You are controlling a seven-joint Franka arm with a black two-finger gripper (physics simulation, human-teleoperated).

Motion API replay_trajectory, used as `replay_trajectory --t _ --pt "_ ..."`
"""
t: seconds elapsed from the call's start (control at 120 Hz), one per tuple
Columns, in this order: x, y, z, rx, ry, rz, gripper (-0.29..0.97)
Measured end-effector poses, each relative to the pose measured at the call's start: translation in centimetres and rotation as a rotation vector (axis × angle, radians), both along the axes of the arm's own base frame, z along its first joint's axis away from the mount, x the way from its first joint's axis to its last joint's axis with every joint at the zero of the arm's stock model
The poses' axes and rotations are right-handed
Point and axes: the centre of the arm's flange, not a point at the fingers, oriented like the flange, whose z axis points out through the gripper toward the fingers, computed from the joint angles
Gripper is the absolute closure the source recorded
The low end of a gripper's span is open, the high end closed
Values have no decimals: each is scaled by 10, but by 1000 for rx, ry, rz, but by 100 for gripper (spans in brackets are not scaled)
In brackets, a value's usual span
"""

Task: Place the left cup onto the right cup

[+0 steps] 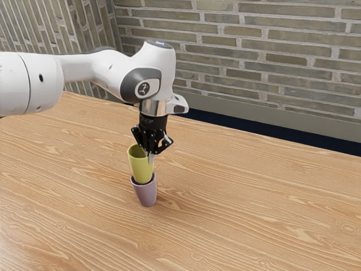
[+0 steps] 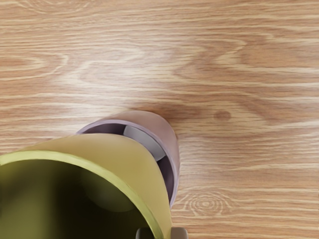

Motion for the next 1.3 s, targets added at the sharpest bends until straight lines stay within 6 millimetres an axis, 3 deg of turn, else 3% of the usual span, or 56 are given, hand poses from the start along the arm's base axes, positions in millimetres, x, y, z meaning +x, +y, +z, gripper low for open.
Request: replay_trajectory --t 0.375,0.567,0.892,1.3 --pt "0 -3 -6 -24 9 12 75" --pt "0 -4 -6 -30 11 18 64" --pt "-3 -7 0 -32 9 20 31" --pt "-10 -15 22 -32 -5 16 17"
